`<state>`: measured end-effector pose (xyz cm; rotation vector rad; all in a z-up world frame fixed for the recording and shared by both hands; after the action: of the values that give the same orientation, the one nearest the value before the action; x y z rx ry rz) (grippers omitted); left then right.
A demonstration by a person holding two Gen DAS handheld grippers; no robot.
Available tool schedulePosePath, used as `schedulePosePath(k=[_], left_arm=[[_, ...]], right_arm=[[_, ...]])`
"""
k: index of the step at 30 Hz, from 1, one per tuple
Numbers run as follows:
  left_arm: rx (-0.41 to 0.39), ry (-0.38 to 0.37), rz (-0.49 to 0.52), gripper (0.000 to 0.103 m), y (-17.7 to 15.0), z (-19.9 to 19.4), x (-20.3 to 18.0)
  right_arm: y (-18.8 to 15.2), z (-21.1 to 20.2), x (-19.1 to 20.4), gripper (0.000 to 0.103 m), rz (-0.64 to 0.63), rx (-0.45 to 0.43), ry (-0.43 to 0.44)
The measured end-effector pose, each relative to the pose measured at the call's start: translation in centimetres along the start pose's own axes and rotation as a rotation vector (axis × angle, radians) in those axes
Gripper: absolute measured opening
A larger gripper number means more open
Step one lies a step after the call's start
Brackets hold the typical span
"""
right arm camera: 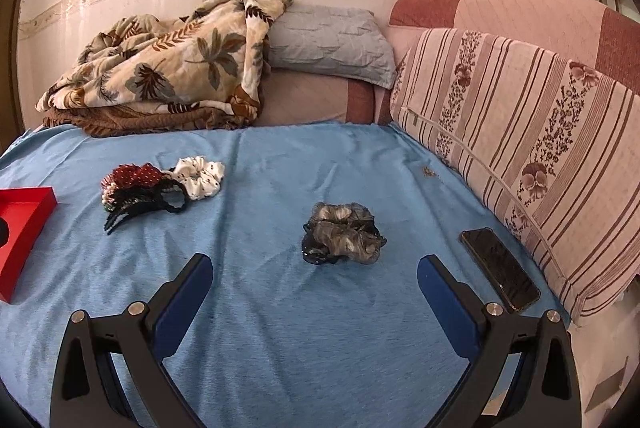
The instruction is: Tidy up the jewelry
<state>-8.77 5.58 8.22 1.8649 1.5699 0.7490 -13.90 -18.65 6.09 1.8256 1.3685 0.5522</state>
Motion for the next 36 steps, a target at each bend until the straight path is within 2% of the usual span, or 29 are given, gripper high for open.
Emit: schedulePosePath(k=[2,5,7,9,15,22,30,36], left_arm=[[0.011,-0.013,0.001,0.101,0.2,0.8,0.0],[0.027,-0.014,0.006,0.093,0.4,1.7,0.2],[0.044,-0.013,0.007,0.084,0.6,2.4,0.4],[0.064,-0.014,-0.002,0.082,0.7,3.2,0.9],[0.064,0.026,-0.03,0.082,1.8,4.9,3.1],[0.091,0.009,-0.06,0.082,3.9,9.0,4.1],[0.106,-0.105,-0.044,0.082,7.9,14.6,0.3],[0.167,-0.169,-0.034,0.082,9.3,19.4,-2.5]], right_arm=[[-0.1,0.6,-0.3,0.103,0.006,0.015,0.002],[-0.2,1.6,-0.9,0.103,0.019,0.039,0.006],[-0.2,2.1,-1.3,0.103,0.03,0.052,0.007],[-0.4,2.8,-1.9,0.103,0.044,0.07,0.009],[-0.6,4.8,-3.7,0.101,0.065,0.107,-0.001],[0.1,8.2,-5.2,0.097,0.113,0.148,0.019],[1.1,12.2,-4.6,0.097,0.172,0.176,0.116],[1.2,14.6,-4.3,0.093,0.198,0.206,0.135]])
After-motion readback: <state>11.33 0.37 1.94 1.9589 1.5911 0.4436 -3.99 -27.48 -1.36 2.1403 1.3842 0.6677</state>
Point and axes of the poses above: each gripper's, at about its wrist camera, not at the fingertips, and z roughly the way its jaws point, x to its left, y to its top, the point moved 5 cm from there along z, roughly the way its jaws point, and after that the axes turned 3 degrees about x, right-handed, at the moved point
